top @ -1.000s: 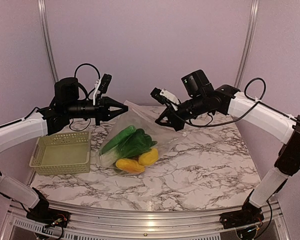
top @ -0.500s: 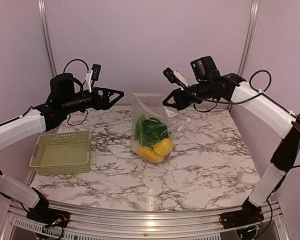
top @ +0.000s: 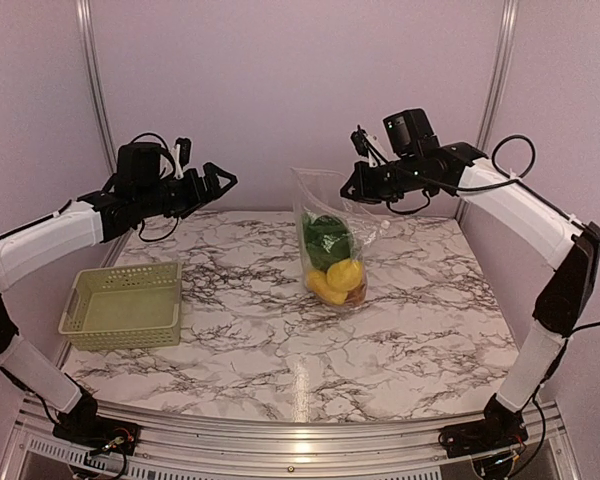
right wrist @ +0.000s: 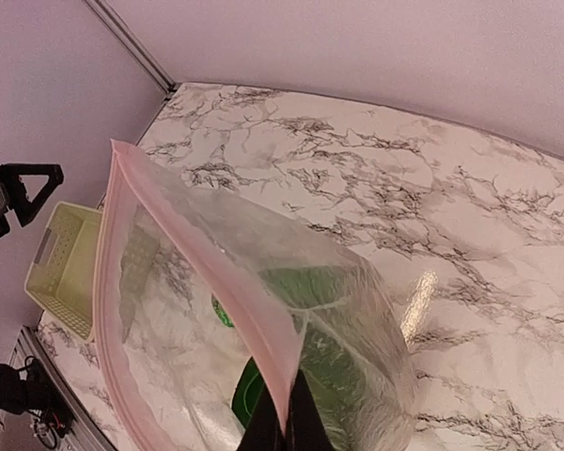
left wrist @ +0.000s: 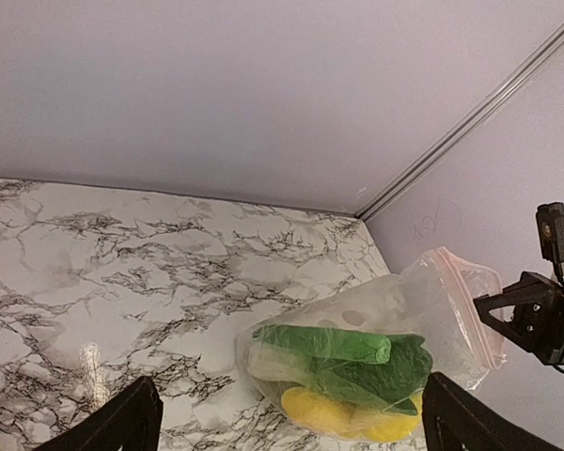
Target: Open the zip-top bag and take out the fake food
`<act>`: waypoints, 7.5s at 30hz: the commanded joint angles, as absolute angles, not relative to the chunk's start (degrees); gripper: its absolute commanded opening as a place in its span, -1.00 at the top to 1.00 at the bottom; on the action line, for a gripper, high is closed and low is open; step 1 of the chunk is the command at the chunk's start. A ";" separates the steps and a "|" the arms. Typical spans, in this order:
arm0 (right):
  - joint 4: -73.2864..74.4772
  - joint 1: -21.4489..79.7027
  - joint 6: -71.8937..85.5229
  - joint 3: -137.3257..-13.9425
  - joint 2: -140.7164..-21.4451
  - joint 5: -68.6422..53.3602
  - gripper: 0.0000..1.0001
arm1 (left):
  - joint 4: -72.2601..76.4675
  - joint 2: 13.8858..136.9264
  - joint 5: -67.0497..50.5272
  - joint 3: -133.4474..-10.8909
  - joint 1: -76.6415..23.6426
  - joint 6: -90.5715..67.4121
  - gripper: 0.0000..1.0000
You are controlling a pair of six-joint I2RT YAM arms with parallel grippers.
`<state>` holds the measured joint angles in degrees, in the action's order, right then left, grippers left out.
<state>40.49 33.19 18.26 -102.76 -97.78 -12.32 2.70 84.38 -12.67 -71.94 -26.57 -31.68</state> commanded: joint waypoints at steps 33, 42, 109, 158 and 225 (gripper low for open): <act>35.02 40.47 28.50 -117.62 -114.85 -10.83 1.00 | -27.00 96.81 -2.64 -70.17 -26.77 -48.48 0.15; 33.48 40.38 25.20 -113.33 -114.30 -20.64 1.00 | -10.13 85.02 -11.04 -65.12 -27.52 -25.35 -0.35; 42.22 44.44 14.19 -105.44 -120.43 -37.62 1.00 | 18.51 88.33 21.64 -37.64 -55.11 -4.30 0.42; 32.32 44.87 15.53 -102.57 -122.04 -42.72 1.00 | 26.01 89.18 10.00 -39.40 -50.52 -15.91 0.31; 12.28 45.87 26.65 -96.68 -117.17 -38.53 1.00 | 47.26 99.31 6.22 -36.76 -49.70 -42.17 -0.30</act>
